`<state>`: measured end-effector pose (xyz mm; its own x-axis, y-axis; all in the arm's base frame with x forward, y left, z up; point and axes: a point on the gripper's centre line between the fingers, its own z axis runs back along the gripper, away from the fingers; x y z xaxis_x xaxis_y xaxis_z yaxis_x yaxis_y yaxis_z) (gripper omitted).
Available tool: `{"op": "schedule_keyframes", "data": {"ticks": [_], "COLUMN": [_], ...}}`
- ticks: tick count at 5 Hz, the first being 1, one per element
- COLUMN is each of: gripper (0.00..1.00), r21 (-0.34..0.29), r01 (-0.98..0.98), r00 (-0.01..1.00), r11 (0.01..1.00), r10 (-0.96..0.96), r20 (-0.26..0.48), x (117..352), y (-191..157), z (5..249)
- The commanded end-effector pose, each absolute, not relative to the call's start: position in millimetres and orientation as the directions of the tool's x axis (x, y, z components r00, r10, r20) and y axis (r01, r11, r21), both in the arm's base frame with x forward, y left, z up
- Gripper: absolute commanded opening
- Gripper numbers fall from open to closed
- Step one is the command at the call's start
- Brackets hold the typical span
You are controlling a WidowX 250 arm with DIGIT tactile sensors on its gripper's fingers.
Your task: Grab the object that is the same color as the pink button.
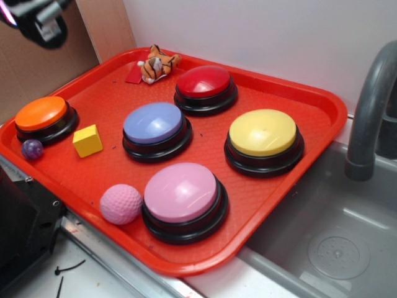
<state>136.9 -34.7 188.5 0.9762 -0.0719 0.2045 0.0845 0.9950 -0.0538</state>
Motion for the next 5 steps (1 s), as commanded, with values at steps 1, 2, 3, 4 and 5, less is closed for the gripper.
{"op": "schedule_keyframes", "data": {"ticks": [1, 2, 3, 4, 5], "gripper": [1.0, 1.0, 1.0, 1.0, 1.0], "r21": [-0.076, -0.136, -0.16, -0.145, -0.144], "r01": [0.221, 0.271, 0.306, 0.331, 0.343], "r00": [0.935, 0.938, 0.936, 0.934, 0.935], "r11": [0.972, 0.953, 0.938, 0.933, 0.928], "r10": [-0.189, -0.23, -0.267, -0.302, -0.323], "r20": [0.3, 0.26, 0.228, 0.19, 0.149], "x": [147, 143, 136, 128, 121], "y": [-64, -79, -90, -102, -106], "z": [142, 113, 97, 79, 63]}}
